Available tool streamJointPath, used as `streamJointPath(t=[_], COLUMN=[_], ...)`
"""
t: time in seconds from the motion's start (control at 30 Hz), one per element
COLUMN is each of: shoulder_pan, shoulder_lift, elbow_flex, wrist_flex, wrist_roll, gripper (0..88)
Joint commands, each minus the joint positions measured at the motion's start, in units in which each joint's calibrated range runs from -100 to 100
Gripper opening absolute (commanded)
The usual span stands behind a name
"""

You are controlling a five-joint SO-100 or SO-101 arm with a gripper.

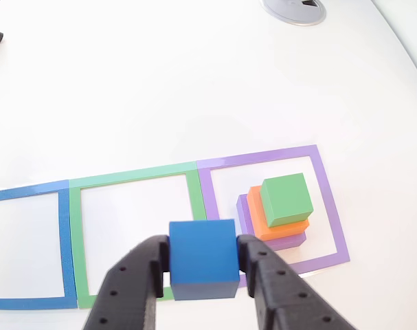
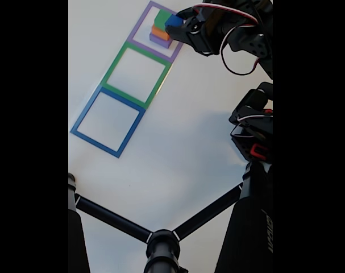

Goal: Tower of hanoi

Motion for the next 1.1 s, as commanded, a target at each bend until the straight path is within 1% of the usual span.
streamJointPath(t=[0.0, 0.27, 0.4, 0.47, 0.73, 0.83, 0.93, 1.07], shoulder_pan=[-2.1, -3.7, -3.3, -3.1, -3.9, -4.4, -4.8, -5.7], shoulder_lift=[-1.4, -1.5, -0.2, 0.4, 4.2, 7.7, 13.7, 21.2], elbow_flex=[-1.3, 6.9, 11.9, 15.8, 32.3, 37.2, 40.4, 41.5], wrist_flex=[0.1, -2.3, -6.2, -10.0, -31.8, -41.8, -52.6, -63.3], wrist_roll=[0.0, 0.0, 0.0, 0.0, 0.0, 0.0, 0.0, 0.0], gripper=[8.7, 8.8, 8.9, 8.9, 8.9, 8.9, 8.9, 8.9])
